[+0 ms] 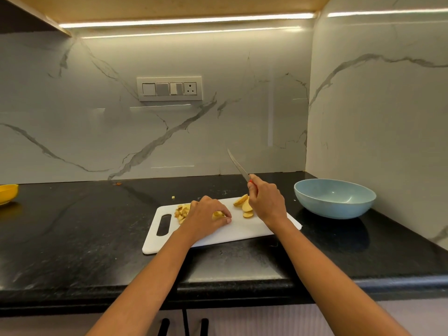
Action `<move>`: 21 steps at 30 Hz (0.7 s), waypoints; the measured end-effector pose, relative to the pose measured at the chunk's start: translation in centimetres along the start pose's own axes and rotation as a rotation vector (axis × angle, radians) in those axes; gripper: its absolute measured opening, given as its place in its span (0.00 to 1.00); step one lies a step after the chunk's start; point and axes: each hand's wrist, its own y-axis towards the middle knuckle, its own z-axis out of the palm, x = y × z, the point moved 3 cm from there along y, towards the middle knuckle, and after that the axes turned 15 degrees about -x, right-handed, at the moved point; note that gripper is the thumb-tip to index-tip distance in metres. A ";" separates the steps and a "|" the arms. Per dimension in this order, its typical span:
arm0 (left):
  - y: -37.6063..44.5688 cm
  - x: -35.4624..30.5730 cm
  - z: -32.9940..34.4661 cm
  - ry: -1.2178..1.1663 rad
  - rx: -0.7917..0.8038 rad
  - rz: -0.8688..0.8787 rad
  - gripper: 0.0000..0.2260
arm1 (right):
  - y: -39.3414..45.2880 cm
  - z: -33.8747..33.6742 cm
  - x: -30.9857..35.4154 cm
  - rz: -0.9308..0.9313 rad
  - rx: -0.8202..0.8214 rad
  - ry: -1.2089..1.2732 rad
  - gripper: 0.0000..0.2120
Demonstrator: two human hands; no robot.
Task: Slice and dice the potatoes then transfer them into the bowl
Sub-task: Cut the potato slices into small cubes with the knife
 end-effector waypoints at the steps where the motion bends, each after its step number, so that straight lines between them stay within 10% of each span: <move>1: 0.3 0.2 0.1 0.036 -0.001 -0.001 0.09 | 0.0 0.0 0.0 -0.002 0.000 0.003 0.18; 15: 0.9 2.8 -1.6 -0.027 -0.274 -0.155 0.09 | 0.3 0.2 -0.2 0.006 -0.001 -0.012 0.17; 21: 0.2 1.8 -0.6 -0.102 -0.104 -0.140 0.08 | 0.1 -0.3 -0.3 0.027 -0.030 0.003 0.16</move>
